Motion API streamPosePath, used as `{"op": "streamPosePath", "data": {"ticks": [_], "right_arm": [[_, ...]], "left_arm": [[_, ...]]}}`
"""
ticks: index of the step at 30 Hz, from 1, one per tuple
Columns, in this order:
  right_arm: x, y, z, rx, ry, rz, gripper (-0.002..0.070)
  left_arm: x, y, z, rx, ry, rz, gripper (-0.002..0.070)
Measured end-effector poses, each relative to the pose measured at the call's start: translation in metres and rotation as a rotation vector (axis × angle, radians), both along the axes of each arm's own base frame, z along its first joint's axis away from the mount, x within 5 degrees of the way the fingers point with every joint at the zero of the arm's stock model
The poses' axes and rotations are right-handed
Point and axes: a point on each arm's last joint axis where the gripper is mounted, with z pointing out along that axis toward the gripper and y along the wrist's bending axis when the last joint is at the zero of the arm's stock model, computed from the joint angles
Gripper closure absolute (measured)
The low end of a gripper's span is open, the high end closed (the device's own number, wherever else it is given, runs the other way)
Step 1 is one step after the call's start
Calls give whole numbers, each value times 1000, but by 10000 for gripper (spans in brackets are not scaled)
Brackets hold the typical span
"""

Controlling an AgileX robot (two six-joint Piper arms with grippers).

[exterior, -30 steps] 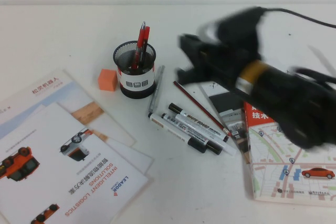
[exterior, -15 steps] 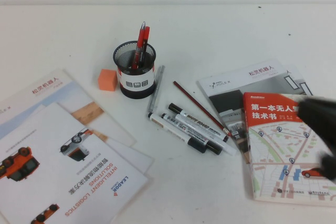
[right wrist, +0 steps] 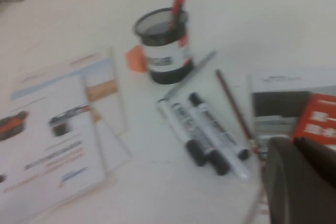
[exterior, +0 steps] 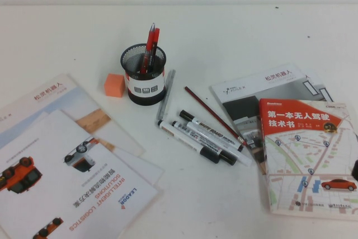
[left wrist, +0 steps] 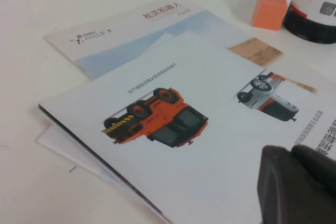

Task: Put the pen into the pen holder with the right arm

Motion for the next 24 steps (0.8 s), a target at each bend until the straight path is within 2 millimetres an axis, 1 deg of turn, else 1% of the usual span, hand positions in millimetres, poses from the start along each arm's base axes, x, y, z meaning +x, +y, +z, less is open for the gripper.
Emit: {"op": "streamPosePath", "data": {"ticks": [3,6,10,15,19,24], "right_arm": [[0,-10,-11,15,10,-91,695],[-3,-25,-26,22,10,-227,695],[-14,-42,-46,41,-36,-408,695],[-25,-54,-69,41,-100,-577,695],[-28,-57,-78,35,-113,-626,695],[-29,-56,-85,17,-50,-619,695]], "left_arm": [[0,0,0,0,0,0,677],[0,0,0,0,0,0,677],[0,0,0,0,0,0,678],[0,0,0,0,0,0,678],[0,0,0,0,0,0,677],[0,0,0,0,0,0,677]]}}
